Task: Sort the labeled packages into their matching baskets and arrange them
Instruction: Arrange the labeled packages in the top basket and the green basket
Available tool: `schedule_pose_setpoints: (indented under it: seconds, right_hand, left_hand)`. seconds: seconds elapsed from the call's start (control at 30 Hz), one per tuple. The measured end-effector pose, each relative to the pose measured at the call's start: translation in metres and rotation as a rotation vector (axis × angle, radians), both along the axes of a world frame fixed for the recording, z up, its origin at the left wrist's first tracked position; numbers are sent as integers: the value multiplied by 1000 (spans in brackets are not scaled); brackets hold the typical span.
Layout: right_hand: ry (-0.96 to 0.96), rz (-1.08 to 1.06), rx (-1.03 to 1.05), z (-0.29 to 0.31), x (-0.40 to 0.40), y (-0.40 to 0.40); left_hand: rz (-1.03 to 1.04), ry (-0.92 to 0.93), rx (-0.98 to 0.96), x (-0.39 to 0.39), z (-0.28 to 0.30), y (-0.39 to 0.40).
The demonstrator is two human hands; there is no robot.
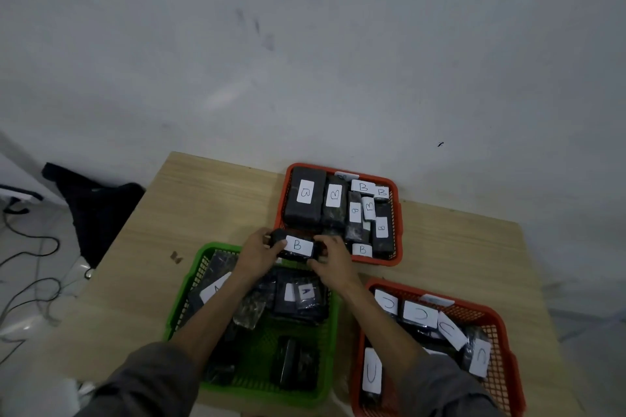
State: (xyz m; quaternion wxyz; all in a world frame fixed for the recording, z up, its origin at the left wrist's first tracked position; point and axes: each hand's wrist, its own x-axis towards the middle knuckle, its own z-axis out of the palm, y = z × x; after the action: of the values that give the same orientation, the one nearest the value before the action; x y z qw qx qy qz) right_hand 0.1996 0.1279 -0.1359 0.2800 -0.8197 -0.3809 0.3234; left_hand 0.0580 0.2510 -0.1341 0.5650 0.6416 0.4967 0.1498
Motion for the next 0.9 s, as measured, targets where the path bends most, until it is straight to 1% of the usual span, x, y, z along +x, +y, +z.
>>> schedule_pose_setpoints:
  seconds: [0.07, 0.17, 0.27, 0.43, 0.63, 0.8, 0.9]
  right_hand:
    - [-24, 27, -29, -3, 13, 17]
    - [-16, 34, -56, -10, 31, 37]
    - [-23, 53, -106, -22, 44, 46]
    - [-65, 82, -170, -40, 53, 54]
    - [-149, 131, -176, -51, 56, 55]
    - [-206, 168, -176, -54, 59, 52]
    - [-228, 194, -163, -54, 57, 50]
  left_hand:
    - [-3, 98, 128, 13, -2, 6]
    - [-37, 189, 150, 33, -10, 17]
    - [-154, 326, 185, 47, -21, 28]
    - [-246, 521, 380, 56, -34, 28]
    - [-325, 636, 484, 68, -38, 29]
    - [-469, 902, 701, 72, -40, 24]
    - [-499, 985, 803, 71, -42, 25]
